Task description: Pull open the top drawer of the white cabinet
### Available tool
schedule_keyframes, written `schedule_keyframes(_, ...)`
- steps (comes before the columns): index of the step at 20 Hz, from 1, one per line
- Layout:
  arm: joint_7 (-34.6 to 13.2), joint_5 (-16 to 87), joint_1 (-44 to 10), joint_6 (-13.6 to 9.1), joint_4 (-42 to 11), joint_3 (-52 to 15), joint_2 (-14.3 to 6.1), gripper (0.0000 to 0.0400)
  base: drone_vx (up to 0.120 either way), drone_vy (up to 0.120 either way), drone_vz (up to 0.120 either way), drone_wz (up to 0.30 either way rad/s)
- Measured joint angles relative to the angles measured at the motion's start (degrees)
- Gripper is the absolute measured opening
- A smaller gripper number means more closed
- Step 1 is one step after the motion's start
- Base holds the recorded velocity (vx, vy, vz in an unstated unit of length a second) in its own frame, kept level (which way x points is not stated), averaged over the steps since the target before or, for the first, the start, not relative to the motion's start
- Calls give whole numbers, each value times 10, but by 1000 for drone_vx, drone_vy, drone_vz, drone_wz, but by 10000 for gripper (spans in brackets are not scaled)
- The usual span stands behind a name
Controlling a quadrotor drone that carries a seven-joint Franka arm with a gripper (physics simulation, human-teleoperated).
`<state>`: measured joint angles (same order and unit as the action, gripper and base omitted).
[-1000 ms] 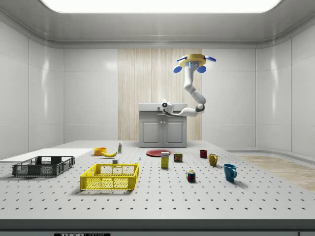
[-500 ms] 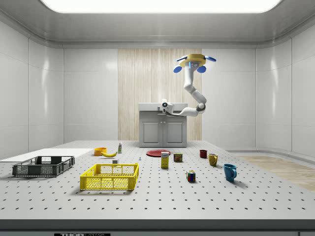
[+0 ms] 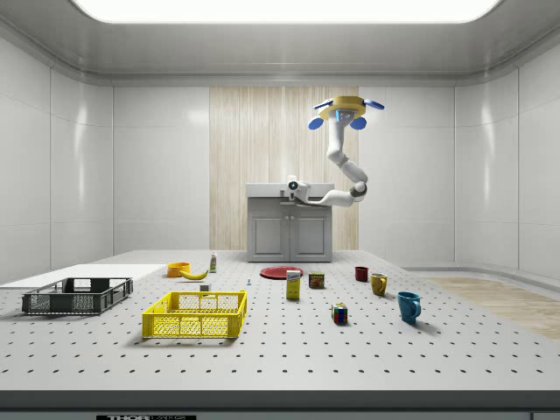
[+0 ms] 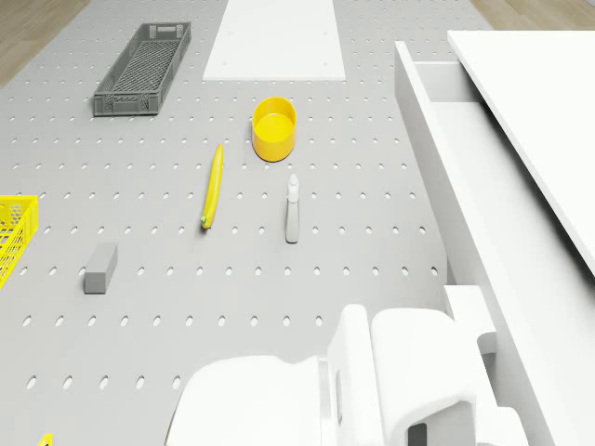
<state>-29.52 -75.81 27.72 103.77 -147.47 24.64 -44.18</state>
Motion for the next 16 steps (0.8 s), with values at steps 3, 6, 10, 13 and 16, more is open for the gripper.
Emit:
schedule_keyframes(3, -19, 23, 14, 10, 2, 17, -16, 164, 0, 0, 0, 0)
schedule_keyframes(6, -15, 32, 15, 1, 3, 32, -18, 133, 0, 0, 0, 0)
schedule_keyframes(10, -14, 42, 15, -8, 5, 47, -20, 115, 0, 0, 0, 0)
schedule_keyframes(13, -15, 54, 15, -17, 8, 61, -22, 110, 0, 0, 0, 0)
schedule_keyframes(16, -17, 66, 16, -22, 9, 73, -23, 143, 0, 0, 0, 0)
